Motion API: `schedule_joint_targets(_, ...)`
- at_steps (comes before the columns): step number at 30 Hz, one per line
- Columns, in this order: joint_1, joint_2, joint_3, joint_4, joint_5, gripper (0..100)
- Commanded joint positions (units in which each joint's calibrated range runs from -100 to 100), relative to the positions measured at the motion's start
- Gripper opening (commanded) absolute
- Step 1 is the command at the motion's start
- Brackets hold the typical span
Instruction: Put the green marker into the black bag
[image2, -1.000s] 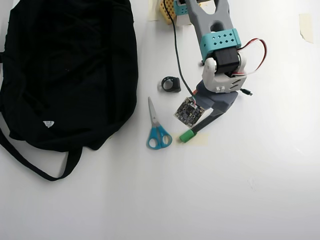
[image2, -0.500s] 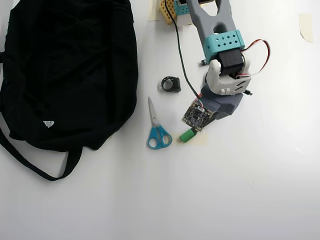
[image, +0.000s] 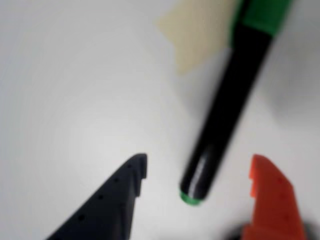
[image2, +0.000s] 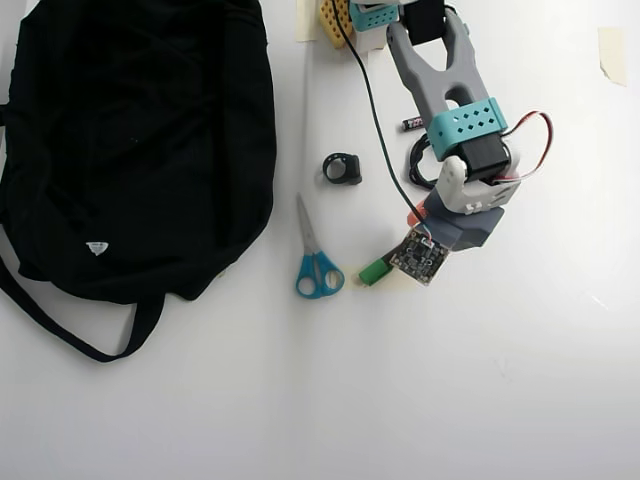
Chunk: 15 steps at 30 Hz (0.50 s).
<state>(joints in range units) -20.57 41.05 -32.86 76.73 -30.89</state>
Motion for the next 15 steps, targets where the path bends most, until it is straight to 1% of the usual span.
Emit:
schedule_joint_targets(1, -0.6, 1.3, -6.2, -0.7, -0.4, 27)
schedule_joint_targets(6, -0.3, 3.0, -6.2, 0.0, -1.0, 27)
schedule_joint_targets(11, 0.2, 3.0, -6.2, 3.9, -0.8, 28)
schedule_joint_targets(15, 0.4, 3.1, -6.1, 6.0, -0.7, 32)
